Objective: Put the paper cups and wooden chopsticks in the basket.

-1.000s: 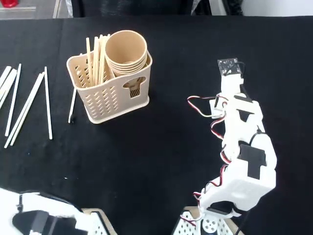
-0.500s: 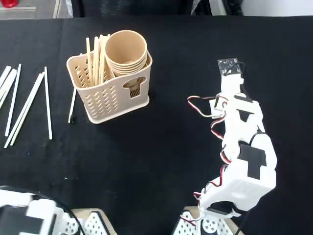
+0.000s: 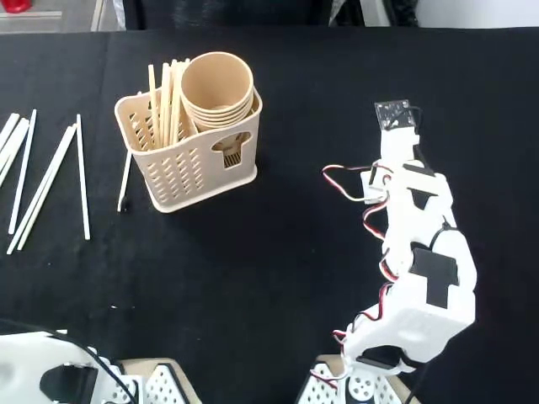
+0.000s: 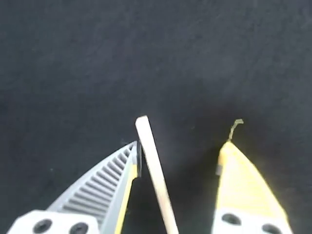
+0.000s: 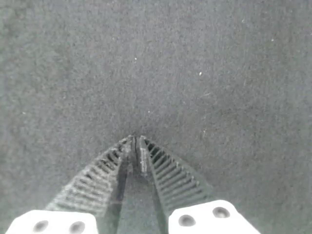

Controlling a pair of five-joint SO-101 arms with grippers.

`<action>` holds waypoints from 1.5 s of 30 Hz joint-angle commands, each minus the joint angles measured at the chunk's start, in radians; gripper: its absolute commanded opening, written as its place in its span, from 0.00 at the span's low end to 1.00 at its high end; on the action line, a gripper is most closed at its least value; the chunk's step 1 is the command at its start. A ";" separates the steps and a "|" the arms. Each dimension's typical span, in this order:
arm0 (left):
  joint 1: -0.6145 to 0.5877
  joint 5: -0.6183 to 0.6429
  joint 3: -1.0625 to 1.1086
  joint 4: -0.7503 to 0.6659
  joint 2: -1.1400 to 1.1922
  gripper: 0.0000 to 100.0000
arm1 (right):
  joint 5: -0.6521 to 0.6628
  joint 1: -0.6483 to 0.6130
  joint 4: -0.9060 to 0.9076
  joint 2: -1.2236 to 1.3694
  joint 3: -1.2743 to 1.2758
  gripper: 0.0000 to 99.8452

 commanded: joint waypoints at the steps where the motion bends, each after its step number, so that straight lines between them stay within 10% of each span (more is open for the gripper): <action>1: -0.012 -0.005 -0.145 0.068 0.083 0.15 | 0.011 0.003 -0.005 -0.059 0.001 0.01; 13: 0.033 -0.006 -0.420 0.416 0.091 0.03 | 0.011 0.003 -0.003 -0.059 0.001 0.01; 28: 0.440 0.288 -1.153 0.841 -0.115 0.03 | 0.011 0.003 -0.002 -0.059 0.001 0.01; 34: 0.679 0.571 -1.481 0.698 -0.212 0.03 | 0.011 0.003 -0.002 -0.059 0.001 0.01; 45: 1.181 0.410 -1.782 0.278 -0.130 0.03 | 0.011 0.003 -0.003 -0.059 0.001 0.01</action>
